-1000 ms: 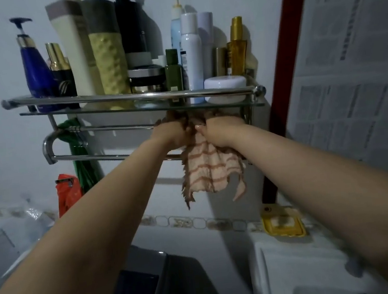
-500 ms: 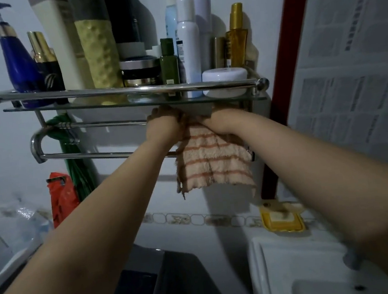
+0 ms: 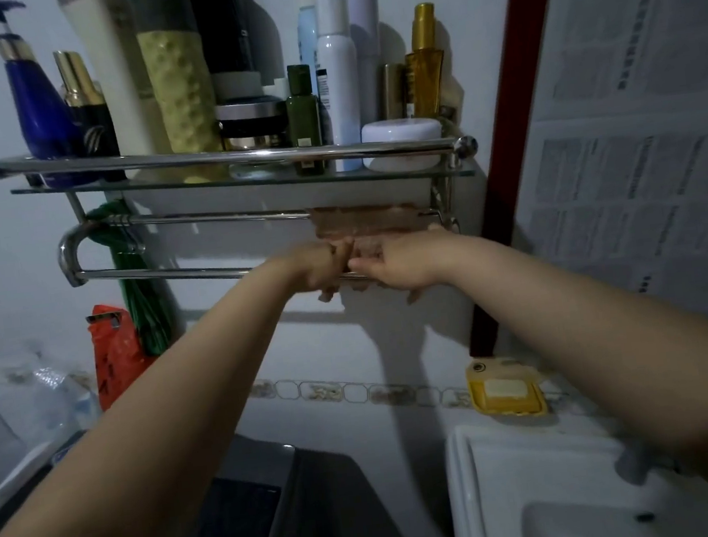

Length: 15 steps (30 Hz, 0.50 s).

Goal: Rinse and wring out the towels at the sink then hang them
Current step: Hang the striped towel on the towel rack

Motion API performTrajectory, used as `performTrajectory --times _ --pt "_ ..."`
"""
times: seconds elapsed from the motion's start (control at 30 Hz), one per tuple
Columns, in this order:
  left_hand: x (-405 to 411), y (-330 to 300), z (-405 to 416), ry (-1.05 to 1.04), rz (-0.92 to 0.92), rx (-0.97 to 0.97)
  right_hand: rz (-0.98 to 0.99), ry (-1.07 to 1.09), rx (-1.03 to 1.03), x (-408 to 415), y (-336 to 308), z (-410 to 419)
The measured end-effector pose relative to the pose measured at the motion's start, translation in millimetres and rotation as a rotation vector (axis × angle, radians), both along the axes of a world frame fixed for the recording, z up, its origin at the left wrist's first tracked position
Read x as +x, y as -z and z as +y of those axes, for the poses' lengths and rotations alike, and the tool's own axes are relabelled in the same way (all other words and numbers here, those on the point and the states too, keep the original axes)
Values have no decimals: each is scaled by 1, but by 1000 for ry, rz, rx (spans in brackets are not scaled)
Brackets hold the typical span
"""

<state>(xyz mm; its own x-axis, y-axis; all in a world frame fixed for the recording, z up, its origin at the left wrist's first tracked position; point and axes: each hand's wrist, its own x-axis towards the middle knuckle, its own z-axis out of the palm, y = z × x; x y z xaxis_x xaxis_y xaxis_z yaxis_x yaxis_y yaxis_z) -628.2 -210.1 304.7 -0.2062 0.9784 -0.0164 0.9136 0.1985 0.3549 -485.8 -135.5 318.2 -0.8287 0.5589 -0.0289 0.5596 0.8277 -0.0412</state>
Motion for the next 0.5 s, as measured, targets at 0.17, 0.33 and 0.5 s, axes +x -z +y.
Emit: performTrajectory --times 0.17,0.33,0.5 --pt "-13 -15 13 -14 -53 -145 -199 14 11 -12 -20 1" --pt "-26 -3 16 -126 -114 -169 -84 -104 -100 -10 2 2" --pt "-18 3 7 -349 232 288 447 43 371 8 9 4"
